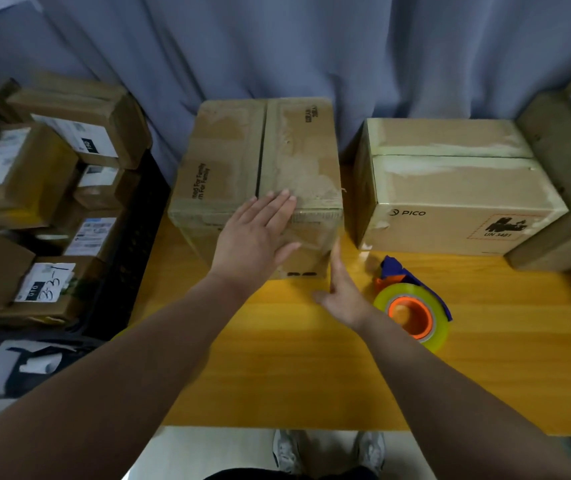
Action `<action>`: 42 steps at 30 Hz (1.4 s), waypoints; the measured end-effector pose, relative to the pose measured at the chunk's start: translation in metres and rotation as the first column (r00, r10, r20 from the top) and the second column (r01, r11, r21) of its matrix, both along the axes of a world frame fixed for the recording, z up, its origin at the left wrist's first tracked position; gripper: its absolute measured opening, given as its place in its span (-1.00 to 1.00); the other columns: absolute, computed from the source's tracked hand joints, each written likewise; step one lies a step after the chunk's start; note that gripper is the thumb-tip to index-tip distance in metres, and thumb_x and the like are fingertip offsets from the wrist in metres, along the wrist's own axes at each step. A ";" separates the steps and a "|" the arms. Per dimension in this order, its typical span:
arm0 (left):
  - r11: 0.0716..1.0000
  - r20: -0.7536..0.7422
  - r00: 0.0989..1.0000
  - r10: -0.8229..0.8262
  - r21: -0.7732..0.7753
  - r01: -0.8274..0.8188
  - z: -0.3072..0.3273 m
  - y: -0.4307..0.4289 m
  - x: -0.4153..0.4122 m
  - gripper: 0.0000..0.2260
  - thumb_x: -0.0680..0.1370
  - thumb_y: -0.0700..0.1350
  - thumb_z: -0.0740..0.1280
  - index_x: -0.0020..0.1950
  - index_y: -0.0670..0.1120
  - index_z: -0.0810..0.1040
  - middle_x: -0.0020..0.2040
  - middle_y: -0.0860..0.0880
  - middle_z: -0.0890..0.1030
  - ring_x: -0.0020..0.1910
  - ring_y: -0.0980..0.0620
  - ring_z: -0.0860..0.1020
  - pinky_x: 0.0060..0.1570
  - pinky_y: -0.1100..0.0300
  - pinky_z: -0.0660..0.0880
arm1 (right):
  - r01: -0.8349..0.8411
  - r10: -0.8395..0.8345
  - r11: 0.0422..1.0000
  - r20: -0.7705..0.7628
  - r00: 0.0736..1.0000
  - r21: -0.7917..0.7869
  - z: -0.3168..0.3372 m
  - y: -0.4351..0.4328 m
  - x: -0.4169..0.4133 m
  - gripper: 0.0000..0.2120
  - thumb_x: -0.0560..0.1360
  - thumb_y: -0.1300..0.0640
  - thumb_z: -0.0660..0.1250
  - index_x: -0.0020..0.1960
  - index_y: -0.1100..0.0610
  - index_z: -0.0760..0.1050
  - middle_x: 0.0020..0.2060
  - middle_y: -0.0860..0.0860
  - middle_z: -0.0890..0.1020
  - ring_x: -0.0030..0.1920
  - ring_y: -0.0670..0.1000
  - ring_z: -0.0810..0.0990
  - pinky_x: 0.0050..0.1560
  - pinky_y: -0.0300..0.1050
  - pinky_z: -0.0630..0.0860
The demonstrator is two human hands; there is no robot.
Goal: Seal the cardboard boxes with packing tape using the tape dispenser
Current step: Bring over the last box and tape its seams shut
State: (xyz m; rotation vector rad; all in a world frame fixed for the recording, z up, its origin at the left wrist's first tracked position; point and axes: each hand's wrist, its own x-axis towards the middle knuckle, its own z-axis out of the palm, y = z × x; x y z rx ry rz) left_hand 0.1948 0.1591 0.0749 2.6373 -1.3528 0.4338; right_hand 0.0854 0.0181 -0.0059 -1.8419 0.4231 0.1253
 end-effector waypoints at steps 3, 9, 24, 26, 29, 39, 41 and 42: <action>1.000 0.007 1.000 0.007 0.026 -0.007 0.002 0.000 0.001 -0.42 0.46 0.06 0.42 0.40 -0.16 0.40 0.36 -0.11 0.47 0.35 -0.08 0.44 0.35 0.02 0.30 | -0.072 0.054 0.981 -0.100 0.993 -0.179 0.008 -0.024 -0.001 -0.20 0.56 0.37 0.20 0.57 0.02 -0.22 0.54 -0.02 0.10 0.52 -0.01 0.06 0.34 -0.34 0.08; 0.991 -0.032 0.999 0.031 0.135 -0.026 0.010 0.001 -0.001 -0.40 0.56 0.08 0.28 0.53 -0.07 0.18 0.51 -0.02 0.24 0.49 0.02 0.21 0.45 0.15 0.00 | -0.033 0.035 0.886 -0.003 0.999 -0.462 0.033 -0.055 0.026 -0.36 0.57 0.09 0.29 0.56 -0.01 0.08 0.43 0.04 0.39 0.41 0.09 0.37 0.38 0.02 0.35; 0.992 -0.031 1.000 0.002 0.127 0.002 0.012 0.003 0.006 -0.41 0.62 0.12 0.13 0.57 0.00 -0.01 0.57 0.06 0.05 0.53 0.11 0.02 0.46 0.21 -0.12 | 0.017 0.050 0.874 0.125 0.991 -0.485 0.054 -0.063 0.059 0.41 0.10 -0.08 0.66 0.42 -0.35 -0.46 0.50 -0.09 0.25 0.41 0.01 0.35 0.28 0.09 0.45; 0.992 -0.030 1.000 -0.005 0.125 0.008 0.012 0.003 0.005 -0.42 0.62 0.13 0.11 0.57 0.01 -0.03 0.57 0.07 0.03 0.53 0.11 0.01 0.46 0.22 -0.14 | 0.013 0.092 0.842 0.168 0.981 -0.539 0.070 -0.062 0.056 0.38 0.15 -0.07 0.65 0.36 -0.37 -0.51 0.54 -0.10 0.11 0.47 -0.01 0.25 0.29 0.06 0.43; 0.993 -0.049 0.999 -0.005 0.115 0.010 0.013 0.002 0.003 -0.42 0.63 0.12 0.11 0.57 0.01 -0.05 0.57 0.08 0.01 0.53 0.12 0.00 0.44 0.24 -0.18 | 0.023 0.139 0.752 0.192 0.972 -0.659 0.086 -0.059 0.054 0.26 0.19 -0.14 0.60 0.51 -0.26 -0.29 0.56 -0.10 -0.03 0.52 -0.02 0.12 0.31 -0.01 0.40; 0.991 -0.061 0.994 -0.088 0.091 0.094 0.007 0.008 0.019 -0.38 0.40 -0.14 0.52 0.42 -0.07 0.40 0.38 0.00 0.46 0.31 0.06 0.47 0.25 0.17 0.39 | 0.166 0.546 0.410 0.387 0.743 -0.897 0.072 -0.053 0.060 -0.61 0.46 0.06 0.23 0.13 0.27 0.61 0.09 0.22 0.64 0.11 0.25 0.62 0.16 0.20 0.50; 0.986 -0.054 0.996 -0.067 0.152 0.074 0.011 0.019 0.029 -0.31 0.50 -0.31 0.34 0.54 0.01 0.11 0.52 0.07 0.19 0.44 0.11 0.28 0.29 0.18 0.37 | 0.184 0.521 0.416 0.399 0.754 -0.891 0.066 -0.053 0.061 -0.61 0.45 0.07 0.23 0.12 0.29 0.62 0.07 0.22 0.65 0.09 0.24 0.63 0.29 0.02 0.40; 0.986 -0.058 0.997 -0.050 0.157 0.058 0.013 0.029 0.035 -0.32 0.54 -0.36 0.22 0.56 0.03 0.02 0.54 0.08 0.11 0.48 0.10 0.21 0.33 0.17 0.34 | 0.175 0.509 0.428 0.396 0.765 -0.887 0.065 -0.053 0.060 -0.61 0.44 0.07 0.23 0.11 0.30 0.62 0.07 0.23 0.65 0.09 0.25 0.63 0.35 -0.08 0.31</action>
